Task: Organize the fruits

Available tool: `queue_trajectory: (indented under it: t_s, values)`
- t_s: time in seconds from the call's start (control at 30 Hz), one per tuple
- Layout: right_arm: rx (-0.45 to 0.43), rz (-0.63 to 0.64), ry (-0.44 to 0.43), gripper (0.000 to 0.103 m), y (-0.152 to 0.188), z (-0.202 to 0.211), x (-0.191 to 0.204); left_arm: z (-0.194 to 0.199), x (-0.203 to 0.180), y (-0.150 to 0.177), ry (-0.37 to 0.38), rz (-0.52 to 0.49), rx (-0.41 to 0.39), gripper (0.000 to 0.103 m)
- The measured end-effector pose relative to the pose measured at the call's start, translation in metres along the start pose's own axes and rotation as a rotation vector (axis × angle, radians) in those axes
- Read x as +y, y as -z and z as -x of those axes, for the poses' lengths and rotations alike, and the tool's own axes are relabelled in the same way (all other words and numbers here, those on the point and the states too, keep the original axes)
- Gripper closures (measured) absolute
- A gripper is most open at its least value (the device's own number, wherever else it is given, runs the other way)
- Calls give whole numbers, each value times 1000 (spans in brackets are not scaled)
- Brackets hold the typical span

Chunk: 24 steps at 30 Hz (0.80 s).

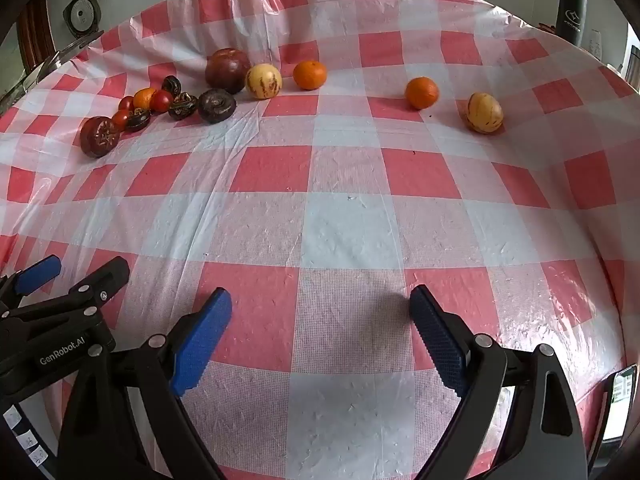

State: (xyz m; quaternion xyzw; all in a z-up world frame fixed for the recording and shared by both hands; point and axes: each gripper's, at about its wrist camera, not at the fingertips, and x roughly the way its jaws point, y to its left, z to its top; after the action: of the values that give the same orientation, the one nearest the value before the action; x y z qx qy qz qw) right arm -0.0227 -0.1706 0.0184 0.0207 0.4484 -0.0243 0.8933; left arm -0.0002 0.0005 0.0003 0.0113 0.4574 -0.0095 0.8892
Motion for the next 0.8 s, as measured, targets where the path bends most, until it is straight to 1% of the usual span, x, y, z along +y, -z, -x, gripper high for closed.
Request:
queue_trajectory:
  t_s: [0.03,0.8]
  values:
    - [0,3,4,15,0,0,0,0,-1,0,-8,-6,5,1]
    - [-2,3,4,15,0,0,1,0,-1,0,-7,-5,4,1]
